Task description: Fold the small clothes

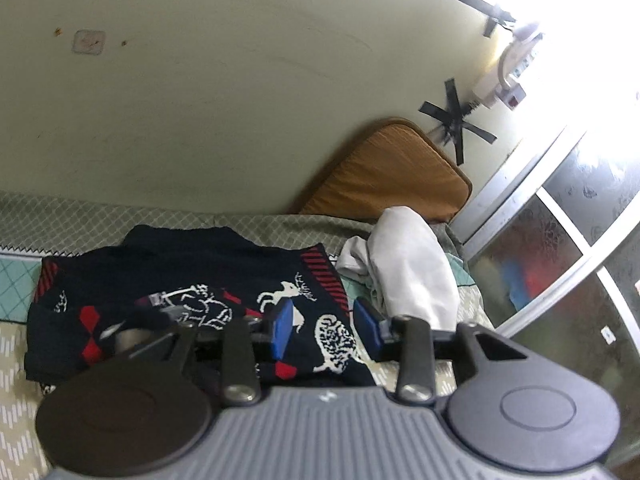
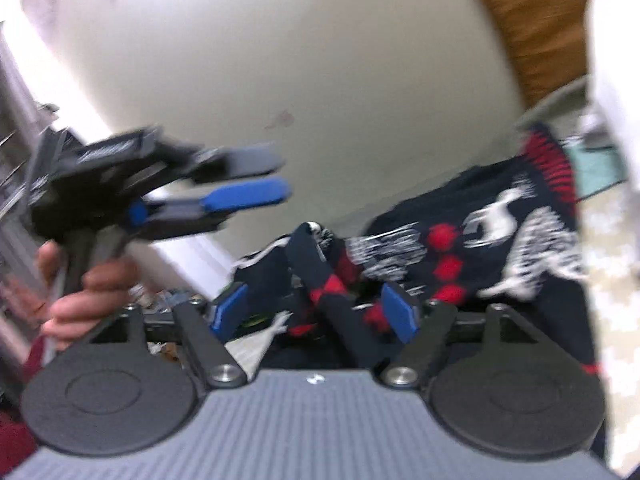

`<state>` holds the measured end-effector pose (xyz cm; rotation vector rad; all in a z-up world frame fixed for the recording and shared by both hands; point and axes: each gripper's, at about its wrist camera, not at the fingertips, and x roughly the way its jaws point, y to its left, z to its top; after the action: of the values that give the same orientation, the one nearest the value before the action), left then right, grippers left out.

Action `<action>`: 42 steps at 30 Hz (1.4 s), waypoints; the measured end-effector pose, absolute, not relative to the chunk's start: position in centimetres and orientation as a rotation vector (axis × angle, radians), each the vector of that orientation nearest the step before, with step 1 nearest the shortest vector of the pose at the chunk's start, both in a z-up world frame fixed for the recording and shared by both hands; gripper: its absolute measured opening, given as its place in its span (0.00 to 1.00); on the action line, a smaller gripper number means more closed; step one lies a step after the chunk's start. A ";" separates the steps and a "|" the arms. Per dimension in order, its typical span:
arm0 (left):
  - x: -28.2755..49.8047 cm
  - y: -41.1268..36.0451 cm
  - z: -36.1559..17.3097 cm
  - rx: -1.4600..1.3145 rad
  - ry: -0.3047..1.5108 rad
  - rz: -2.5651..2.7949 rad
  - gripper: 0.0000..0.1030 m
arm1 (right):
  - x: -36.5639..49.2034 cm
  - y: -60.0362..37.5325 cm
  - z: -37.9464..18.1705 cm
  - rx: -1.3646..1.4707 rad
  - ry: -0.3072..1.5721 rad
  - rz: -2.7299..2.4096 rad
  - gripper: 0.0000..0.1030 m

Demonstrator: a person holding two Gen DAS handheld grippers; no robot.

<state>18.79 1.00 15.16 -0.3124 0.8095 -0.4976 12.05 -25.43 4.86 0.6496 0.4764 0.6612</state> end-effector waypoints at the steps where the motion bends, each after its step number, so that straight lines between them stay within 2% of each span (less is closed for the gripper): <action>1: 18.7 0.9 15.3 -0.305 0.805 -0.498 0.33 | 12.0 -24.9 5.0 0.622 0.475 0.656 0.80; 7: 18.6 2.7 15.5 -0.282 0.774 -0.401 0.39 | 12.2 -21.4 4.5 0.389 0.531 0.567 0.80; 18: 18.1 11.3 14.1 -0.357 0.771 -0.192 0.44 | 13.4 -9.4 4.0 -0.122 0.480 0.630 0.77; 20: 17.9 12.2 13.8 -0.373 0.774 -0.179 0.44 | 14.4 -7.6 2.9 -0.214 0.499 0.591 0.68; 22: 17.7 12.9 13.7 -0.381 0.773 -0.171 0.44 | 15.3 -6.8 1.9 -0.281 0.533 0.579 0.25; 23: 17.5 13.1 13.8 -0.381 0.767 -0.169 0.44 | 15.2 -7.3 2.4 -0.261 0.533 0.593 0.09; 30: 17.5 12.4 13.7 -0.316 0.728 -0.199 0.51 | 11.5 -17.2 11.5 -0.136 0.477 0.625 0.10; 34: 18.6 9.3 13.1 -0.264 0.731 -0.255 0.51 | 10.3 -22.4 16.0 -0.230 0.412 0.452 0.10; 38: 19.8 5.9 12.1 -0.216 0.749 -0.305 0.53 | 11.2 -25.4 16.9 -0.335 0.457 0.292 0.10; 42: 19.9 2.5 10.6 -0.163 0.764 -0.346 0.54 | 12.2 -28.0 15.9 -0.252 0.526 0.255 0.10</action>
<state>19.91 2.46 10.62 -0.1629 0.7645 -0.3457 12.20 -27.99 15.92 -0.2519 0.5256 0.2553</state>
